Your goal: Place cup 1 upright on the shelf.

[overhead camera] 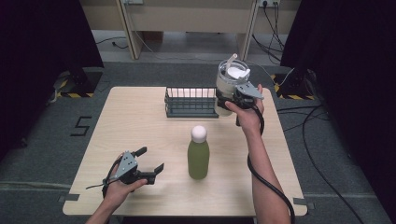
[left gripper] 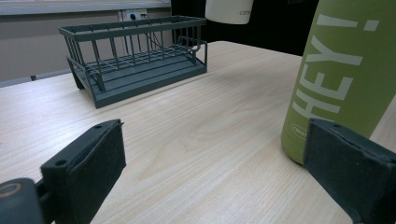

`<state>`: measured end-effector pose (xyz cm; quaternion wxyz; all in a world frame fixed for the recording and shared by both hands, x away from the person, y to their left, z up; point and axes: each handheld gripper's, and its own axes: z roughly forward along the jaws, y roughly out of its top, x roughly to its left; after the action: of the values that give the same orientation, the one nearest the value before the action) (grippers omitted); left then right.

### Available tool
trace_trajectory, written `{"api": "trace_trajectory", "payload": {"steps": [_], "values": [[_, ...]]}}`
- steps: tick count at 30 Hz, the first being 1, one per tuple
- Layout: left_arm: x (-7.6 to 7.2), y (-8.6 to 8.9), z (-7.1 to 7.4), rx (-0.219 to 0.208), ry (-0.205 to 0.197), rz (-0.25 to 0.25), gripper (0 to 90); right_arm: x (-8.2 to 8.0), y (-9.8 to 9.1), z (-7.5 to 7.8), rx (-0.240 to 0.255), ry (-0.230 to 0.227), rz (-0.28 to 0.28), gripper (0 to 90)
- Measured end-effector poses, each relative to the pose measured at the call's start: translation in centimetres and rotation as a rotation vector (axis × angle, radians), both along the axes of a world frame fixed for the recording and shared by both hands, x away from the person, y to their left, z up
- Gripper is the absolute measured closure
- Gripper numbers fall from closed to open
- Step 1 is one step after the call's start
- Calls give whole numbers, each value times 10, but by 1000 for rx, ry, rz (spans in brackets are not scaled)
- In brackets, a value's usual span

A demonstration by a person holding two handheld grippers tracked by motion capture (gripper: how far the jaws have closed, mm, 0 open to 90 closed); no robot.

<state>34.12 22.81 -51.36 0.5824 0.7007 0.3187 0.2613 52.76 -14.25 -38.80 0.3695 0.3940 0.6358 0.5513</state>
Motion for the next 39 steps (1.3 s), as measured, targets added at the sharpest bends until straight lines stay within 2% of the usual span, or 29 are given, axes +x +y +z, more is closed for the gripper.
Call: {"api": "trace_trajectory", "payload": {"steps": [39], "values": [[0, 2, 0, -8, 0, 11, 59, 30, 24, 13, 2, 4, 19, 93]]}}
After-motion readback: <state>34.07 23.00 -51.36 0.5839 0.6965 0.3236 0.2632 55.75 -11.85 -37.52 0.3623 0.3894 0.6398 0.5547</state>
